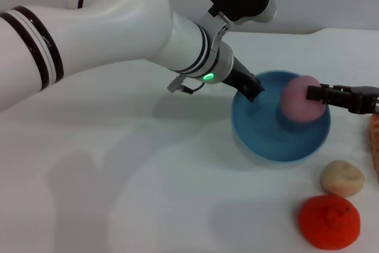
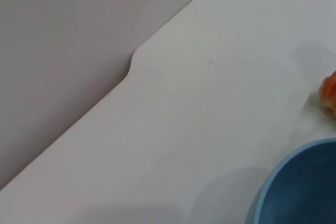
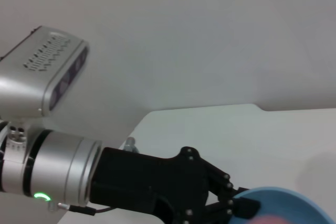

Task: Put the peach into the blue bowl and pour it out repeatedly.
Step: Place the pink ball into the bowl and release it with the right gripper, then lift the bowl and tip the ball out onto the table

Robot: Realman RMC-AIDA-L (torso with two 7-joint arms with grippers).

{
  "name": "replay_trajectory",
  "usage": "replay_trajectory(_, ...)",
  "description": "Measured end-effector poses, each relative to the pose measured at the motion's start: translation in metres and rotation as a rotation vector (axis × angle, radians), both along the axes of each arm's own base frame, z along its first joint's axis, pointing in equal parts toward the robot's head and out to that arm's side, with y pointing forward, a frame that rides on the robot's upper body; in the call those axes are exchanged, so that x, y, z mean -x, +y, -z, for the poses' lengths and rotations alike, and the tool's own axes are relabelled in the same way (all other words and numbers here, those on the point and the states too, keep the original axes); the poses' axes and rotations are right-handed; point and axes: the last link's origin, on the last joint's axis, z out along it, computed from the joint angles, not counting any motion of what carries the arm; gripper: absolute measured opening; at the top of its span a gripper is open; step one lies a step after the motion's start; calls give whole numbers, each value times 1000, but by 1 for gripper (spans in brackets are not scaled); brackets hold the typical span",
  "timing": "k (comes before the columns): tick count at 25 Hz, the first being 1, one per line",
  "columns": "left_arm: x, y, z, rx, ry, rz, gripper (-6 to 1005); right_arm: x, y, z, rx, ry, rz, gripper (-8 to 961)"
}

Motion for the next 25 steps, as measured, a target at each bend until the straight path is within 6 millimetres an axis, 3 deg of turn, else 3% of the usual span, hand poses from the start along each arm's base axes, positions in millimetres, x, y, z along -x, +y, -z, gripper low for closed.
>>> replay_trajectory(8, 1, 0, 1, -4, 0, 2, -1, -6, -2, 3, -8, 0, 19, 345)
replay_trajectory(13, 5, -2, 2, -6, 9, 9, -2, -14, -4, -9, -62, -17, 29, 362)
replay_trajectory(16, 8, -1, 2, -17, 4, 9, -2, -34, -12, -33, -256, -111, -25, 385)
replay_trajectory(20, 11, 1, 0, -34, -1, 6, -2, -50, -25, -46, -429, -136, -80, 416)
replay_trajectory(25, 14, 6, -1, -59, -5, 16, -1, -83, -41, -59, -594, -148, 12, 454)
